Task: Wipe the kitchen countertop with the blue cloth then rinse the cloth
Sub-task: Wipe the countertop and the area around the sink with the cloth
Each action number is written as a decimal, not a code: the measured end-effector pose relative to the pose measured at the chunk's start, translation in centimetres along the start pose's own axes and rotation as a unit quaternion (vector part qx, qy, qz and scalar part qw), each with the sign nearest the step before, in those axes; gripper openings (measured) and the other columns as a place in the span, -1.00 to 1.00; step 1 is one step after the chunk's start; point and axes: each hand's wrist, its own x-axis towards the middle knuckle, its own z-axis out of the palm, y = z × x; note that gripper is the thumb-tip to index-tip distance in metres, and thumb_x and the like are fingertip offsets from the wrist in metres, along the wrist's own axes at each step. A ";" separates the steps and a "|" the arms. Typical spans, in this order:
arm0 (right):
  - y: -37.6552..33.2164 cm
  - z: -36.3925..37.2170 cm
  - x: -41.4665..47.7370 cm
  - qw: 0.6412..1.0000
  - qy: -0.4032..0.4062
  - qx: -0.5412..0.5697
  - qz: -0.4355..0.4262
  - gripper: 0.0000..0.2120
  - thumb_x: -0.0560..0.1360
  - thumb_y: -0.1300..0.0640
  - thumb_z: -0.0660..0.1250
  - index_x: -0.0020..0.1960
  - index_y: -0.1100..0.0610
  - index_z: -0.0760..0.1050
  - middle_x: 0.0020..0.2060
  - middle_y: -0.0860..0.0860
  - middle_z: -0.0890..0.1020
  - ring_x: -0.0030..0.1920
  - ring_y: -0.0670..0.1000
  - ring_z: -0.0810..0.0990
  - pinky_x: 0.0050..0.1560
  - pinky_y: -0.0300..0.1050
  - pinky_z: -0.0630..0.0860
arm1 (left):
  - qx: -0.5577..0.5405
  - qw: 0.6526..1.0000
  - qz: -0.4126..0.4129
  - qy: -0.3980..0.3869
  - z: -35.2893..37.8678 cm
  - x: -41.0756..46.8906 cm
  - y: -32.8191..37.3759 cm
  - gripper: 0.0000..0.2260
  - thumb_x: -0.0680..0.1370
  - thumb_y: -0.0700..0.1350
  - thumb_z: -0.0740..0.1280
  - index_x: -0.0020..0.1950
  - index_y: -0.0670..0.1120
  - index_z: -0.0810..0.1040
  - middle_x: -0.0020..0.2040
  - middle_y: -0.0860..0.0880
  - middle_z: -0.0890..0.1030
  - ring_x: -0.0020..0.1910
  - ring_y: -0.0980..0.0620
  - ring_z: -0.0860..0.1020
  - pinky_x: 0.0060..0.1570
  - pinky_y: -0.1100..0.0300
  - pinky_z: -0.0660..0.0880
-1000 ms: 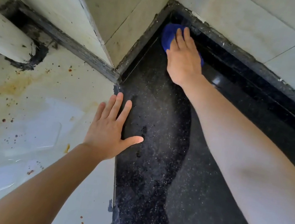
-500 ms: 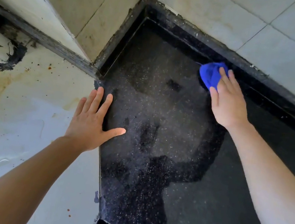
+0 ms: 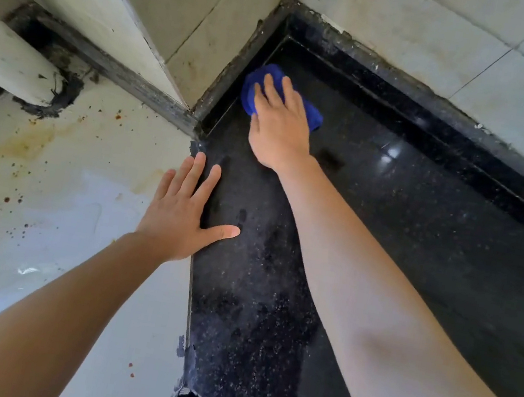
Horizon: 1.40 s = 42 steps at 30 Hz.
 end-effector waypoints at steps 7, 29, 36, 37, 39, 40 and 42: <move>9.1 0.1 -12.5 0.975 -0.031 -0.007 -0.218 -0.64 0.65 0.11 0.14 0.41 0.15 0.43 0.55 0.04 0.29 0.57 0.16 0.14 0.51 0.13 0.18 | -0.003 1.000 0.002 -0.004 -0.1 -0.1 -0.1 0.01 0.35 0.63 -0.15 0.62 0.09 -0.31 0.59 -0.03 -0.39 0.58 -0.03 -0.37 0.55 -0.04 -0.31; 3.8 2.2 -13.6 0.929 -0.061 -0.038 -0.362 -0.61 0.68 0.07 0.11 0.48 0.07 0.38 0.56 0.03 0.27 0.57 0.18 0.15 0.54 0.13 0.13 | 0.000 0.984 -0.050 0.173 2.8 -9.3 -3.7 -0.43 0.62 0.26 0.09 0.52 -0.04 0.36 0.60 -0.19 0.19 0.59 -0.21 0.13 0.53 -0.19 0.10; -1.8 1.9 -6.0 0.995 -0.016 -0.005 -0.096 -0.52 0.67 0.04 0.07 0.58 0.05 0.19 0.60 0.06 0.12 0.60 0.23 -0.01 0.56 0.20 -0.03 | -0.016 0.982 -0.090 0.163 3.6 -12.0 -2.4 -0.53 0.65 0.18 0.11 0.49 0.01 0.41 0.59 -0.15 0.24 0.57 -0.20 0.19 0.49 -0.25 0.18; -2.8 2.2 -6.8 0.996 -0.016 0.000 -0.086 -0.50 0.67 0.05 0.07 0.59 0.04 0.16 0.61 0.04 0.10 0.60 0.22 -0.04 0.57 0.19 -0.07 | -0.018 0.983 -0.094 0.156 4.0 -12.3 -2.1 -0.55 0.66 0.17 0.09 0.48 0.01 0.44 0.59 -0.14 0.25 0.57 -0.20 0.20 0.49 -0.24 0.18; -3.4 2.9 -10.7 0.989 -0.021 -0.001 -0.147 -0.49 0.64 0.07 0.11 0.58 0.02 0.19 0.60 0.01 0.15 0.60 0.20 -0.01 0.56 0.19 -0.07 | -0.033 0.984 -0.105 0.140 4.6 -12.9 -1.6 -0.53 0.68 0.18 0.02 0.48 0.01 0.44 0.59 -0.10 0.27 0.57 -0.18 0.20 0.50 -0.19 0.15; -3.0 3.3 -13.6 0.981 -0.027 -0.007 -0.191 -0.49 0.63 0.08 0.12 0.57 0.02 0.22 0.59 0.01 0.19 0.59 0.20 0.03 0.56 0.20 -0.05 | -0.046 0.984 -0.113 0.131 4.7 -13.1 -1.2 -0.50 0.68 0.20 -0.03 0.50 0.02 0.42 0.59 -0.09 0.27 0.58 -0.16 0.19 0.52 -0.17 0.12; -1.4 3.7 -19.8 0.966 -0.045 -0.013 -0.252 -0.51 0.63 0.07 0.12 0.56 0.01 0.25 0.59 -0.01 0.20 0.59 0.19 0.05 0.56 0.21 -0.02 | -0.071 0.982 -0.135 0.115 4.5 -13.1 -0.4 -0.43 0.66 0.24 -0.11 0.54 0.03 0.36 0.60 -0.06 0.24 0.60 -0.12 0.12 0.56 -0.13 0.04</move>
